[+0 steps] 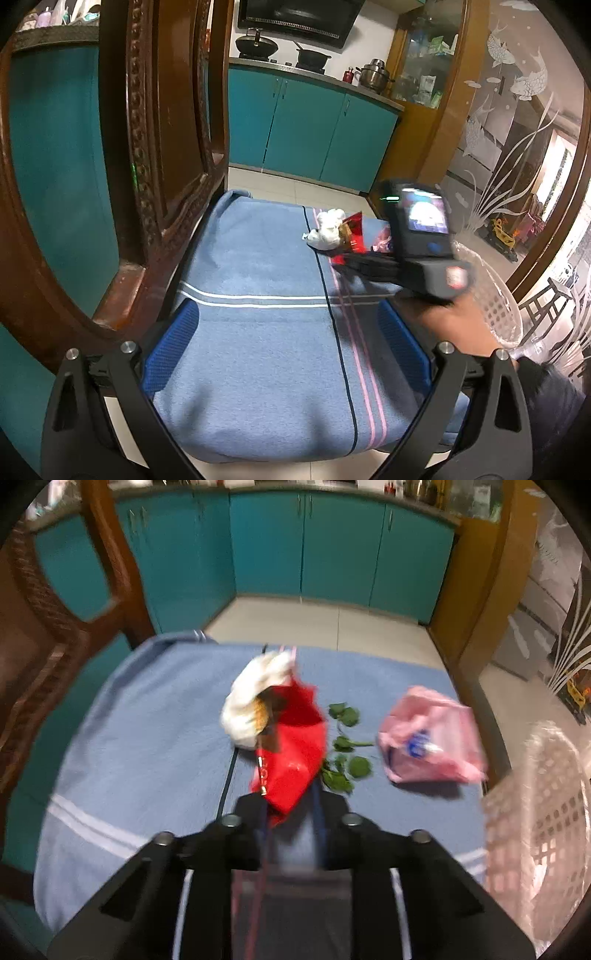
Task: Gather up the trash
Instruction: 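Grasp the red packet with white tissue using the right gripper, then grasp the white tissue with the left gripper while the right gripper lifts the red packet, then carry the red packet over the wastebasket and release it with the right gripper while the left holds the tissue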
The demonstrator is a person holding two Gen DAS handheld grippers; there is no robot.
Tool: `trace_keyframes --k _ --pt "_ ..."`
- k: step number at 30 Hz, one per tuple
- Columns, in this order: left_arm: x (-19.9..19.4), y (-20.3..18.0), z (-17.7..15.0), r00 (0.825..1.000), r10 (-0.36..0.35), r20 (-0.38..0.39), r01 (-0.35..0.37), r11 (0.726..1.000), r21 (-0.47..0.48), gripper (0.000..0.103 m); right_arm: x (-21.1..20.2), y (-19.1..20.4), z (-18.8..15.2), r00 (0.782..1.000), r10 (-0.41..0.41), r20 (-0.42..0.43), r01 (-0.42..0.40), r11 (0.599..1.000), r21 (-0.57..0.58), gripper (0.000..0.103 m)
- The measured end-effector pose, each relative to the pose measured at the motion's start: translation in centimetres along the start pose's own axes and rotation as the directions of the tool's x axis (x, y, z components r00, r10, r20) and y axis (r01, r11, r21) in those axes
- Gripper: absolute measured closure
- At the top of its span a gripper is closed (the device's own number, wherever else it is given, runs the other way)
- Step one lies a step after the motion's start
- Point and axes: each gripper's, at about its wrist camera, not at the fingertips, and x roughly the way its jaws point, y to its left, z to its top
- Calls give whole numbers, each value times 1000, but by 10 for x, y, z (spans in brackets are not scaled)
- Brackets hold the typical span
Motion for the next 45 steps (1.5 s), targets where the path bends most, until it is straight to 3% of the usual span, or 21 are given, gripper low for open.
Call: trace_keyframes --k 3,8,11,17,19,20,21,22,23,25,27,30,34,39,45 --pt "8 -2 -3 1000 2 -14 -2 1000 14 6 -64 -24 -27 991 96 90 -101 994 51 89" --pt "34 -13 -6 998 -1 -57 5 997 73 6 -156 -68 -81 958 149 245 -194 965 174 89" --pt "63 -25 -2 995 -1 -98 13 991 130 6 -172 -91 -101 946 172 275 -246 933 264 89" --pt "131 -63 27 989 10 -150 23 977 212 7 -179 -94 -100 943 161 291 -234 944 234 89" --pt "165 -71 35 978 80 -194 -31 969 244 9 -177 -92 -99 940 181 290 -254 938 235 89" --pt "179 -70 36 968 119 -222 -62 967 248 14 -174 -91 -96 938 187 291 -257 940 225 89" --pt "193 -67 37 957 137 -254 -75 968 238 30 -175 -93 -95 937 191 293 -259 942 215 89" --pt "209 -60 36 941 138 -309 -74 975 211 66 -175 -90 -94 936 194 294 -259 945 201 89" --pt "215 -56 34 928 165 -335 -97 973 209 85 -176 -88 -93 935 196 295 -260 946 194 89" --pt "206 -53 36 937 152 -315 -91 976 199 85 -177 -87 -92 932 213 295 -275 942 190 89" --pt "171 -53 39 959 115 -259 -69 981 179 85 -179 -86 -92 930 222 294 -282 942 183 89" --pt "92 -55 37 987 43 -156 -15 985 174 85 -181 -84 -93 928 235 288 -294 938 183 89" --pt "-3 -51 20 998 -21 -54 29 986 162 84 -180 -71 -96 932 246 267 -292 945 145 89" --pt "-26 -31 -2 1000 -22 3 21 997 72 84 -172 -54 -102 943 237 232 -268 957 112 89" --pt "-4 -35 -16 999 -19 -32 23 990 138 84 -165 -42 -105 953 220 208 -243 966 92 89"
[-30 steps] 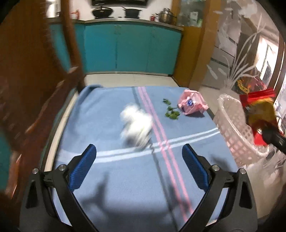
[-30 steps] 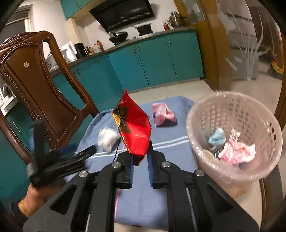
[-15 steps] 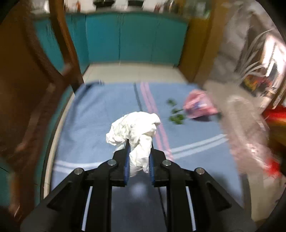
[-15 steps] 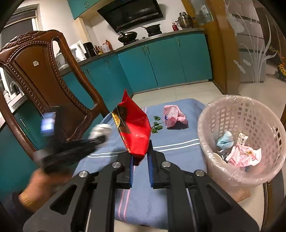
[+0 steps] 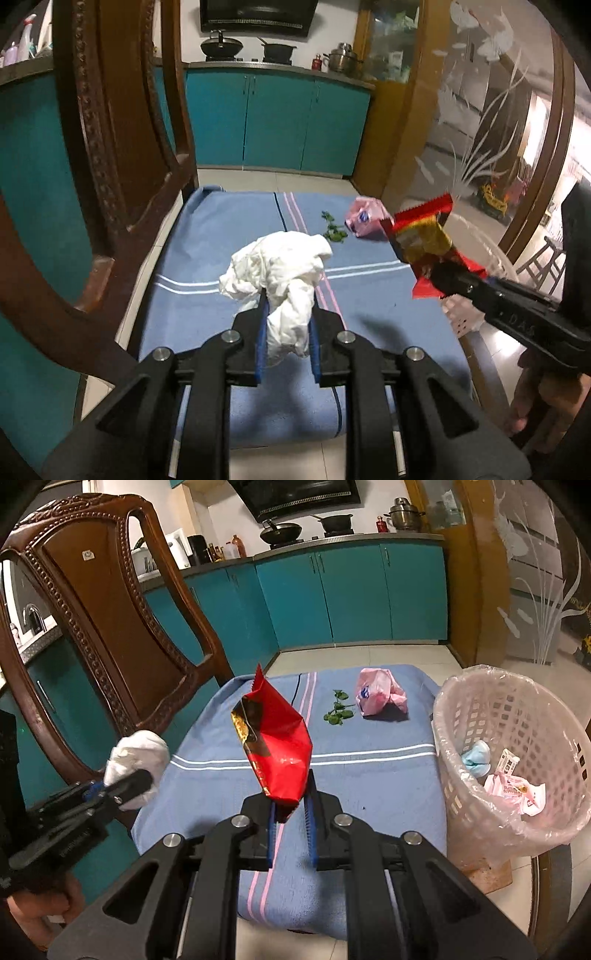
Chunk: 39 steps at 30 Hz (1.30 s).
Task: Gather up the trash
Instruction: 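Carry the red packet over the wastebasket and release it with the right gripper while the left holds the tissue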
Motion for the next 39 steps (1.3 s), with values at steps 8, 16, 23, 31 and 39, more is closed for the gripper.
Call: trace_keyframes --k 8,16,23,31,39 --pt "3 -1 -6 1000 -6 -25 6 1000 -1 83 5 2 -2 1000 -10 -12 10 1000 -12 89" --pt "3 0 -7 1000 -4 -29 4 1000 -9 83 9 3 -5 1000 -15 -21 15 1000 -22 89" --pt "3 -2 -6 999 -5 -34 5 1000 -10 83 9 4 -6 1000 -14 -25 13 1000 -25 89" --pt "4 0 -7 999 -7 -36 6 1000 -19 82 -4 -9 2 998 -42 38 42 999 5 89" --pt "8 1 -9 999 -12 -50 11 1000 -21 82 -12 -152 39 965 -245 88 214 939 271 69"
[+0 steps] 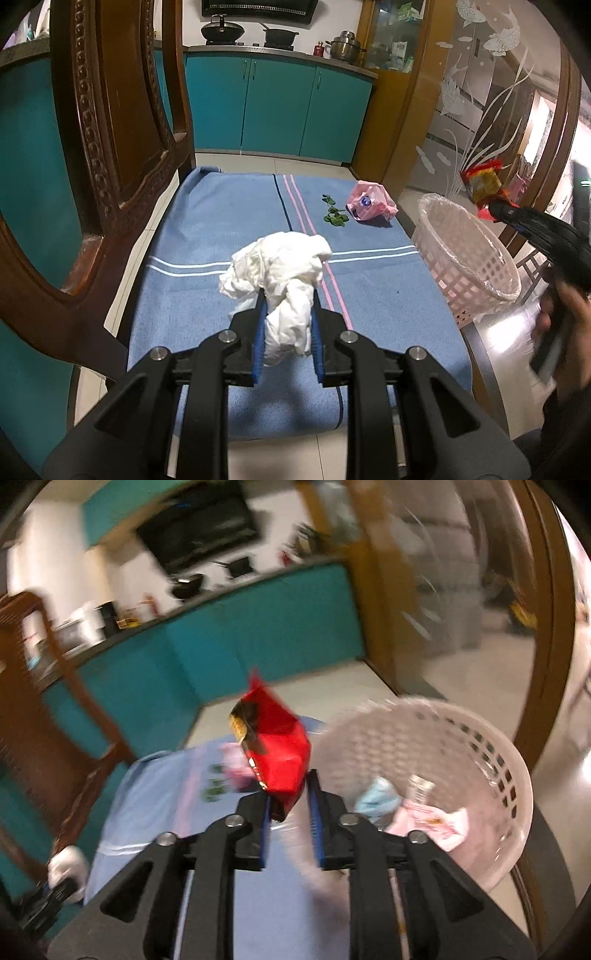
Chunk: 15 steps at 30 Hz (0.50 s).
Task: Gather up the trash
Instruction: 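Carry the red packet over the wastebasket and release it with the right gripper while the left holds the tissue, then drop the white tissue into the wastebasket with the left gripper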
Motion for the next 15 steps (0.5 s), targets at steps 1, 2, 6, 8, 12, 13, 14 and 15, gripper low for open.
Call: trace_keyframes --k 1,2,6,8,12,13,14,15 --pt "2 -1 -1 1000 -3 -5 3 1000 2 82 13 -10 0 999 -5 -43 5 1000 11 48" --pt "3 -3 -1 1000 -4 -8 4 1000 6 82 26 -24 -3 995 -29 -94 33 999 37 42" --pt "10 -13 -4 1000 -16 -24 17 999 38 82 -1 -54 4 999 -13 -50 25 972 232 28" --pt "13 -21 -6 999 -32 -37 34 998 52 82 -32 -61 8 998 3 68 -24 951 308 10" --pt "23 -53 -10 995 -69 -72 76 991 106 81 -68 -67 9 983 -9 181 -57 933 356 3" --pt "27 -65 -8 992 -95 -86 105 988 113 81 -70 -69 9 982 -3 188 -67 929 364 3" --pt "29 -75 -7 989 -114 -92 124 985 121 81 -70 -73 11 981 -3 196 -72 925 372 3" --pt "31 -89 -3 987 -129 -92 140 981 132 81 -71 -77 12 979 -14 202 -67 920 386 3"
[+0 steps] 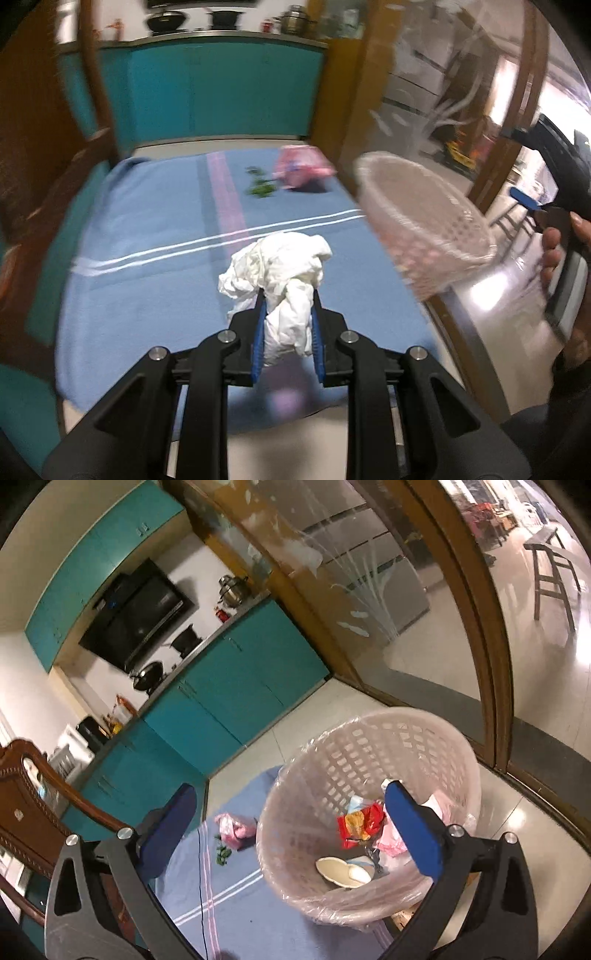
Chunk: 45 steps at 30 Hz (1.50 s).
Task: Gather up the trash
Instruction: 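Drop the white tissue into the wastebasket with the left gripper, then grasp the pink plastic bag on the seat with the right gripper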
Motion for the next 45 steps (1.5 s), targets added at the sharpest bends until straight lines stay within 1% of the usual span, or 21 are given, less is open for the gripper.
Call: trace_keyframes --k 4,6,8,9,10,11,14,17,21,23,26,27,28,30,32,35,38,40,42,44,45 --pt "27 -70 48 995 -101 16 99 993 66 79 -5 -19 7 1000 -16 10 15 998 64 3" --pt "45 -102 72 993 -119 19 117 989 90 76 -8 -26 9 1000 -20 19 18 996 93 3" --pt "65 -129 94 990 -141 21 138 984 110 61 -12 -28 11 1000 -15 27 13 995 101 3" --pt "76 -140 103 990 -138 15 135 983 125 35 -13 -27 12 1000 -11 29 8 995 100 3" --pt "84 -145 106 992 -129 7 127 983 133 22 -15 -25 12 1000 -8 30 5 995 97 3" --pt "92 -146 109 994 -114 -2 113 984 135 22 -14 -22 12 1000 -5 25 3 996 85 3" --pt "90 -123 97 995 -92 -26 94 991 94 22 -9 -10 8 1000 9 -4 -9 1000 29 3" --pt "60 -78 77 999 -31 -9 31 998 50 22 4 12 -5 999 9 -54 -13 997 -76 3" --pt "-1 -15 48 997 61 55 -60 998 -14 18 28 48 -38 987 12 -160 -50 970 -237 4" --pt "-37 9 31 992 65 107 -59 997 -59 16 40 72 -64 979 0 -206 -69 942 -329 4" --pt "-65 35 9 976 83 199 -60 991 -118 13 49 92 -90 977 -18 -214 -70 916 -395 4" --pt "-67 41 3 971 115 211 -90 988 -127 13 52 99 -98 977 -29 -213 -64 905 -421 4" --pt "-62 44 1 971 137 195 -114 986 -121 13 57 107 -106 974 -44 -221 -62 891 -449 4" --pt "-52 46 2 979 125 164 -113 990 -81 13 67 117 -117 972 -66 -224 -54 869 -492 4" --pt "-44 56 1 981 136 136 -124 988 -92 13 78 128 -121 973 -90 -211 -35 851 -525 4" --pt "-45 74 3 987 107 122 -87 984 -155 13 105 147 -120 972 -117 -206 -18 830 -557 4" --pt "-51 82 5 985 107 136 -83 982 -172 13 152 172 -115 965 -164 -206 9 802 -598 4" --pt "-52 87 5 985 107 136 -81 980 -184 13 186 183 -113 955 -212 -207 39 783 -621 8" --pt "-49 93 6 988 103 119 -77 977 -199 13 220 189 -115 933 -264 -243 49 765 -643 13" --pt "-47 95 6 988 107 113 -83 976 -203 13 257 181 -120 879 -327 -347 39 774 -632 37" --pt "-44 95 7 989 104 105 -81 976 -200 13 268 175 -122 852 -348 -391 37 786 -618 54"
